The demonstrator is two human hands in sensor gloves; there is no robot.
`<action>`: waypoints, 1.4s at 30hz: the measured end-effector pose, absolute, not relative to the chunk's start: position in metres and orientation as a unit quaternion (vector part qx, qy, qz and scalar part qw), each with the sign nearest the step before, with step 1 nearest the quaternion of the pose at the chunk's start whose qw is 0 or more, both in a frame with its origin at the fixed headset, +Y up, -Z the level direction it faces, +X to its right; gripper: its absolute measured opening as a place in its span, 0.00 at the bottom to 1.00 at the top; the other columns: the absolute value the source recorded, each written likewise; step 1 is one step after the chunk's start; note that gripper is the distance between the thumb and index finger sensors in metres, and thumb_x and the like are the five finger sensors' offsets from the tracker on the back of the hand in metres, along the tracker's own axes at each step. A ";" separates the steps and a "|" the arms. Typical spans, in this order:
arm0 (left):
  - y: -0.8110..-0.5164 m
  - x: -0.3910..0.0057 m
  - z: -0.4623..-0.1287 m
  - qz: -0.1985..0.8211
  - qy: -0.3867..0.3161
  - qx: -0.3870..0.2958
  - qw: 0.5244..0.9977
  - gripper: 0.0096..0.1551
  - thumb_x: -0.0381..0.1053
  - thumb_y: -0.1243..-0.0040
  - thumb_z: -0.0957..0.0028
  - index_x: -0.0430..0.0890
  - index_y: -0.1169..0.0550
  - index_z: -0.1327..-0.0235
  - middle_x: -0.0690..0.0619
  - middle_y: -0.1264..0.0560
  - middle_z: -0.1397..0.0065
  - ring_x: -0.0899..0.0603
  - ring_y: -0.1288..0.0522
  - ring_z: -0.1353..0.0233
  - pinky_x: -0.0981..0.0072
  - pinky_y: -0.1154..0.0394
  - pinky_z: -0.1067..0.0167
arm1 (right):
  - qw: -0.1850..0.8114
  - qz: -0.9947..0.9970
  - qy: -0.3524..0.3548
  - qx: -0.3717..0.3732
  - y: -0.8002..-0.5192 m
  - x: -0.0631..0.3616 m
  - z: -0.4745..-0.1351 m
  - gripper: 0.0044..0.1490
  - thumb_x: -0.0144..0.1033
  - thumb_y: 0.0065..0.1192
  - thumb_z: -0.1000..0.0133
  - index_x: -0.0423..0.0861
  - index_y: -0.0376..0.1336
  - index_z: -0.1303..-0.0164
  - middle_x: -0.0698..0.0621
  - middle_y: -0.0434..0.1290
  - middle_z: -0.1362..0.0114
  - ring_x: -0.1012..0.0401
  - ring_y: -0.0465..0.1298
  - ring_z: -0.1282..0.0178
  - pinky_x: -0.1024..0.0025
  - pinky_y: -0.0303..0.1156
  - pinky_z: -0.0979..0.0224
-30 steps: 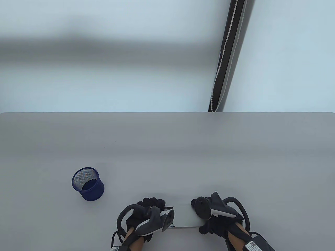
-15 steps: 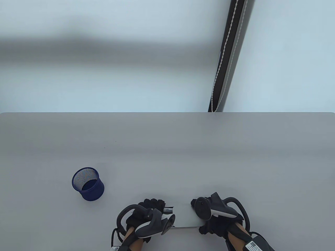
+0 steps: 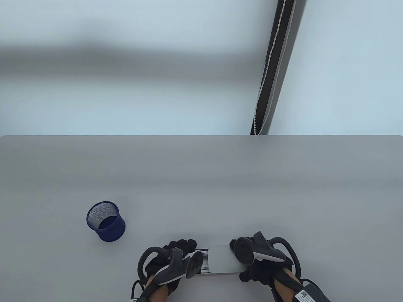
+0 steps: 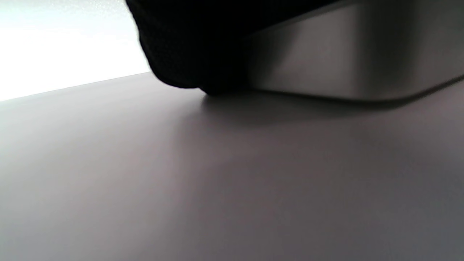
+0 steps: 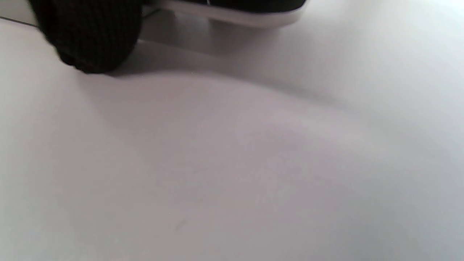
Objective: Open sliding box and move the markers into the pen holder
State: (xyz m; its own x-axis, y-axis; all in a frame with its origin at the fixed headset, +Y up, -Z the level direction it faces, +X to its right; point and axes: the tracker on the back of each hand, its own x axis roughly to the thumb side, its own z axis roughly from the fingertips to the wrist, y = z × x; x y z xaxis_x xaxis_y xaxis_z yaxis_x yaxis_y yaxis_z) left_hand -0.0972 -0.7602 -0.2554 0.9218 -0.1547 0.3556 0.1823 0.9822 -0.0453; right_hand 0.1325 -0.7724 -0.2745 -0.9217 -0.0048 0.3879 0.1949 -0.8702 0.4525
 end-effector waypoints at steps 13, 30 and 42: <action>-0.757 -0.120 -0.262 0.023 -0.149 -0.076 0.986 0.26 0.55 0.36 0.47 0.69 0.27 0.35 0.70 0.22 0.31 0.60 0.17 0.36 0.78 0.14 0.41 | 0.055 -0.948 -0.249 -0.190 -0.772 0.133 -0.274 0.48 0.60 0.59 0.57 0.63 0.38 0.34 0.53 0.44 0.22 0.54 0.49 0.19 0.54 0.49 0.18; -0.751 -0.154 -0.265 0.106 -0.104 -0.123 0.981 0.27 0.57 0.39 0.47 0.65 0.26 0.33 0.65 0.19 0.32 0.58 0.15 0.39 0.77 0.14 0.42 | 0.056 -0.948 -0.249 -0.189 -0.772 0.133 -0.274 0.48 0.60 0.59 0.57 0.63 0.38 0.34 0.53 0.44 0.22 0.53 0.49 0.19 0.54 0.48 0.18; -0.725 -0.183 -0.262 0.192 -0.083 -0.090 0.974 0.26 0.59 0.39 0.48 0.63 0.22 0.34 0.63 0.17 0.34 0.57 0.14 0.41 0.75 0.14 0.43 | 0.056 -0.948 -0.249 -0.189 -0.772 0.133 -0.274 0.48 0.60 0.59 0.57 0.63 0.38 0.34 0.53 0.43 0.22 0.52 0.49 0.20 0.54 0.48 0.18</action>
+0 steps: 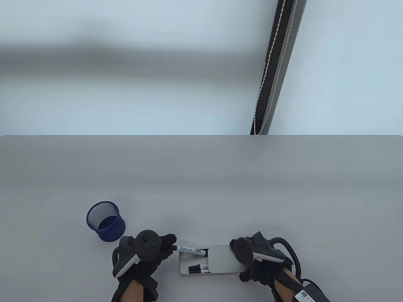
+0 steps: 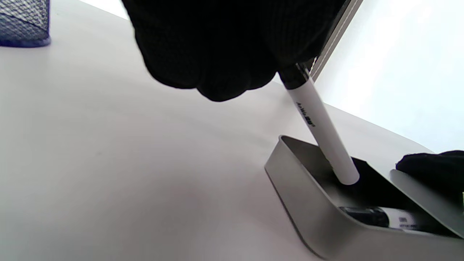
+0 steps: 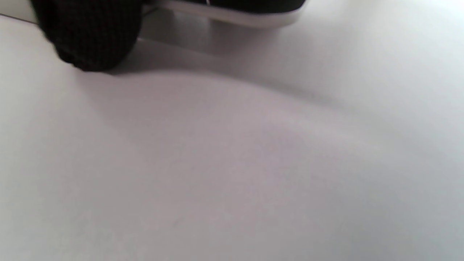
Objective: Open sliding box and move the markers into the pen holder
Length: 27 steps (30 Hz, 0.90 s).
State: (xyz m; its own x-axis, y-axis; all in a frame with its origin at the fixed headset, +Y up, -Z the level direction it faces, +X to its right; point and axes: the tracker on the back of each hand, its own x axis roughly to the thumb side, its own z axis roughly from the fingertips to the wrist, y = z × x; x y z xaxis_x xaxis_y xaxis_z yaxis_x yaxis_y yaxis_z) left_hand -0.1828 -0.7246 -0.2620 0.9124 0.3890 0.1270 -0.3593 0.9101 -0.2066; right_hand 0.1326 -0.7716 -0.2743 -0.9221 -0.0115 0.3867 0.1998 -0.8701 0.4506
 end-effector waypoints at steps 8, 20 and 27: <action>-0.691 -0.192 -0.251 0.223 -0.082 0.003 0.971 0.26 0.59 0.39 0.48 0.62 0.22 0.34 0.62 0.17 0.35 0.56 0.14 0.41 0.74 0.14 0.43 | 0.056 -0.948 -0.249 -0.189 -0.772 0.133 -0.274 0.48 0.60 0.59 0.57 0.63 0.38 0.34 0.53 0.43 0.22 0.52 0.49 0.20 0.54 0.48 0.18; -0.648 -0.223 -0.222 0.252 0.017 0.189 0.949 0.26 0.59 0.38 0.47 0.61 0.23 0.33 0.61 0.18 0.33 0.54 0.15 0.39 0.71 0.15 0.41 | 0.056 -0.948 -0.249 -0.189 -0.772 0.133 -0.274 0.48 0.60 0.59 0.57 0.64 0.38 0.34 0.53 0.43 0.22 0.53 0.49 0.19 0.53 0.48 0.18; -0.631 -0.241 -0.202 0.196 0.125 0.280 0.931 0.26 0.58 0.37 0.45 0.60 0.24 0.32 0.60 0.19 0.32 0.53 0.16 0.37 0.69 0.17 0.39 | 0.059 -0.948 -0.251 -0.187 -0.771 0.132 -0.274 0.48 0.59 0.59 0.57 0.64 0.38 0.34 0.53 0.43 0.22 0.52 0.49 0.20 0.53 0.48 0.18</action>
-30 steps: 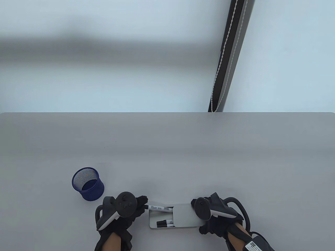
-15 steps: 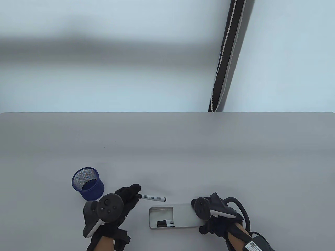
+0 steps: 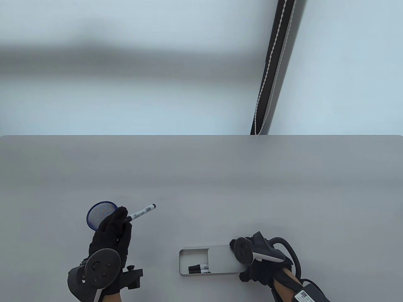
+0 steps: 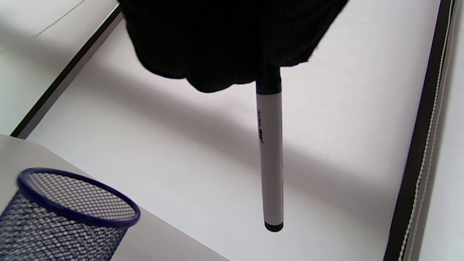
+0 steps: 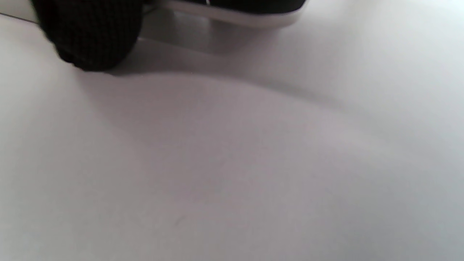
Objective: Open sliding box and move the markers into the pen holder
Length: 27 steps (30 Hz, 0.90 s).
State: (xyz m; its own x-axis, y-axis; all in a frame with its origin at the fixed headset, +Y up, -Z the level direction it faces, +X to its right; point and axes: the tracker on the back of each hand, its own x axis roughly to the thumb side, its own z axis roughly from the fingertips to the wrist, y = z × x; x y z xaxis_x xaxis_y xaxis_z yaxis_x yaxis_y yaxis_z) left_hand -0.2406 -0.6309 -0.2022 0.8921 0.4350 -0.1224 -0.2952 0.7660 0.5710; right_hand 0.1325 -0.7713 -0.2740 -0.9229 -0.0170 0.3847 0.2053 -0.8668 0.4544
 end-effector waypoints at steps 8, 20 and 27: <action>-0.632 -0.255 -0.197 0.146 0.214 0.312 0.914 0.26 0.55 0.37 0.44 0.60 0.25 0.31 0.60 0.21 0.30 0.51 0.18 0.35 0.67 0.18 0.36 | 0.059 -0.948 -0.251 -0.187 -0.771 0.132 -0.274 0.48 0.59 0.59 0.57 0.64 0.38 0.34 0.53 0.43 0.22 0.52 0.49 0.20 0.53 0.48 0.18; -0.660 -0.264 -0.214 0.100 0.257 0.257 0.926 0.24 0.52 0.37 0.42 0.62 0.26 0.32 0.60 0.23 0.27 0.51 0.20 0.31 0.66 0.20 0.34 | 0.059 -0.948 -0.251 -0.187 -0.771 0.132 -0.274 0.48 0.59 0.59 0.57 0.64 0.38 0.34 0.53 0.43 0.22 0.52 0.49 0.20 0.53 0.48 0.18; -0.678 -0.266 -0.224 0.078 0.261 0.222 0.936 0.23 0.50 0.38 0.41 0.63 0.26 0.32 0.61 0.24 0.26 0.51 0.21 0.30 0.66 0.21 0.32 | 0.059 -0.948 -0.251 -0.187 -0.771 0.132 -0.274 0.48 0.59 0.58 0.57 0.64 0.38 0.34 0.53 0.43 0.22 0.52 0.49 0.20 0.53 0.48 0.18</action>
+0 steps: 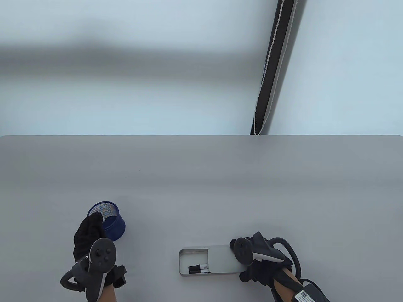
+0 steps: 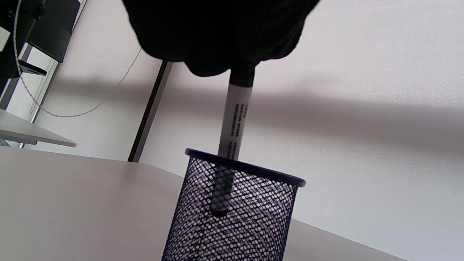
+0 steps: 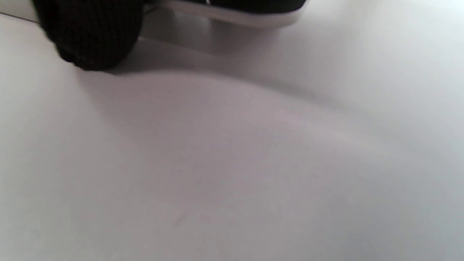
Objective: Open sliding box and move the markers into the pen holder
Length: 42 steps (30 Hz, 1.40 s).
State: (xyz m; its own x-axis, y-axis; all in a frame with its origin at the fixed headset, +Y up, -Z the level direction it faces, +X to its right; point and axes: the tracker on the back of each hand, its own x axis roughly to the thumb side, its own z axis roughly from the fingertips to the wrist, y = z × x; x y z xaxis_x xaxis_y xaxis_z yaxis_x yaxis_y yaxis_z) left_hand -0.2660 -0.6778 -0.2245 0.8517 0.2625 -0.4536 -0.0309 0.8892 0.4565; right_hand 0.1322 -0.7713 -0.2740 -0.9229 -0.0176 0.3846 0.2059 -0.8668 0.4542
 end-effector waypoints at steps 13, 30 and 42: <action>-0.697 -0.268 -0.235 0.046 0.266 0.186 0.945 0.23 0.48 0.42 0.39 0.64 0.27 0.31 0.61 0.27 0.24 0.50 0.24 0.27 0.64 0.23 0.30 | 0.059 -0.948 -0.251 -0.187 -0.771 0.132 -0.274 0.48 0.59 0.58 0.57 0.63 0.38 0.34 0.53 0.43 0.22 0.52 0.49 0.20 0.53 0.48 0.18; -0.691 -0.259 -0.236 0.061 0.230 0.162 0.958 0.31 0.54 0.44 0.39 0.57 0.33 0.20 0.52 0.32 0.17 0.41 0.30 0.22 0.55 0.29 0.26 | 0.059 -0.948 -0.251 -0.187 -0.771 0.132 -0.274 0.48 0.59 0.58 0.57 0.64 0.38 0.34 0.53 0.43 0.22 0.52 0.49 0.20 0.53 0.48 0.18; -0.665 -0.212 -0.227 0.100 0.094 0.171 0.976 0.43 0.69 0.53 0.41 0.53 0.38 0.14 0.44 0.34 0.14 0.34 0.32 0.20 0.47 0.31 0.25 | 0.060 -0.947 -0.254 -0.185 -0.771 0.132 -0.274 0.48 0.59 0.59 0.56 0.64 0.37 0.34 0.52 0.43 0.22 0.52 0.48 0.20 0.53 0.48 0.18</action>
